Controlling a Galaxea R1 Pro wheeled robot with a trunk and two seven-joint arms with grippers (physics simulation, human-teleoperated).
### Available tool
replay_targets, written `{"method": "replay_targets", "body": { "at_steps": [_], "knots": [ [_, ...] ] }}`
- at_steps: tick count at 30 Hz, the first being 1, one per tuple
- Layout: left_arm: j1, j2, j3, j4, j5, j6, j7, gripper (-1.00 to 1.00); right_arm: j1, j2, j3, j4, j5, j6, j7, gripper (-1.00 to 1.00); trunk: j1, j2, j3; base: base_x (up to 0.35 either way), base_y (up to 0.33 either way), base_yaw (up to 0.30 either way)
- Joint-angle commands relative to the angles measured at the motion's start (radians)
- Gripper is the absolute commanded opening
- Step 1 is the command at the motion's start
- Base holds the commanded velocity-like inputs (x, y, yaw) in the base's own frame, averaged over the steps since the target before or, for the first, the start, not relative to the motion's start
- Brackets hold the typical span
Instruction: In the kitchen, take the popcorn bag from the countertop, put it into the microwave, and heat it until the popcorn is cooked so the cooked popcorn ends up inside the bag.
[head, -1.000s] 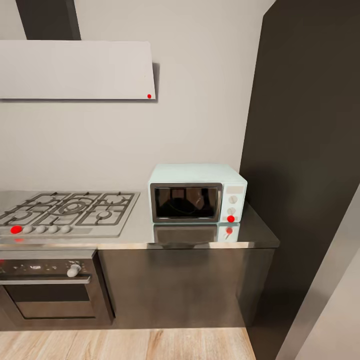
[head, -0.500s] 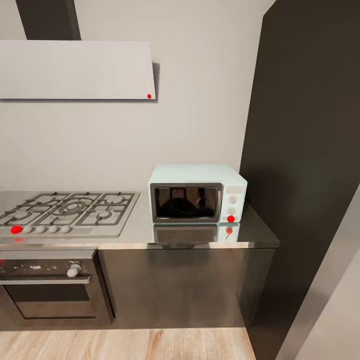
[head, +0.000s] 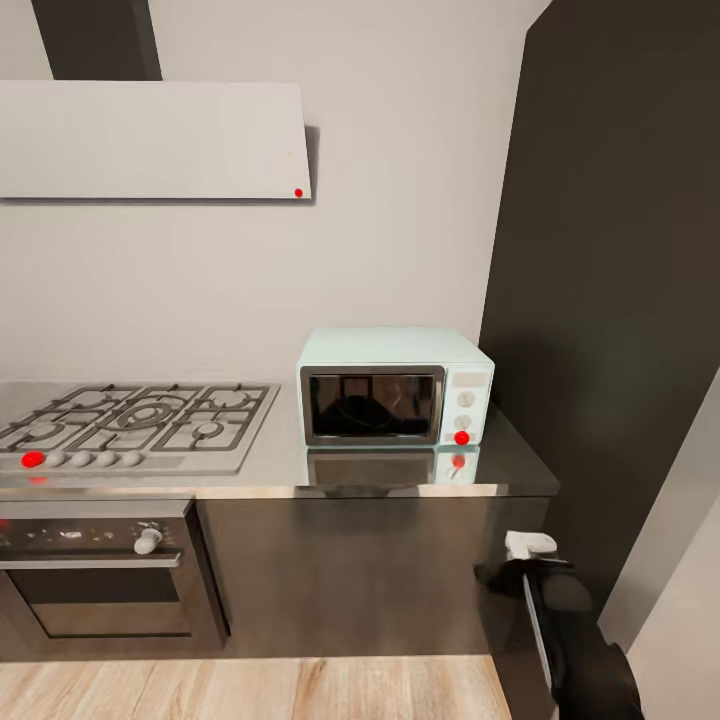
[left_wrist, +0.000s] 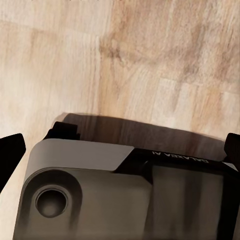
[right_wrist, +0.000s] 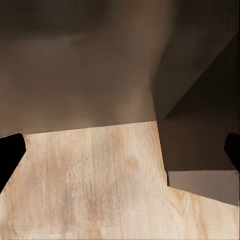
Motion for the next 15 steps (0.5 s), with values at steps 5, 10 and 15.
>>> {"method": "replay_targets", "body": {
  "at_steps": [5,10,15],
  "knots": [
    [-0.001,0.000,-0.008,0.002,0.011,-0.004,-0.004,1.00,-0.112,0.004,0.028,-0.113,0.012,0.158,0.028,1.00,0.000,-0.001,-0.001,0.000,0.000,0.000],
    [-0.001,0.000,-0.008,0.002,0.011,-0.004,-0.004,1.00,-0.294,0.004,0.031,-0.126,0.012,0.163,0.030,1.00,0.000,-0.001,-0.001,0.000,0.000,0.000],
    [-0.001,0.000,-0.008,0.002,0.010,-0.004,-0.004,1.00,-0.403,0.007,0.031,-0.126,0.012,0.163,0.028,1.00,0.000,-0.001,-0.001,0.000,0.000,0.000]
  ]
}}
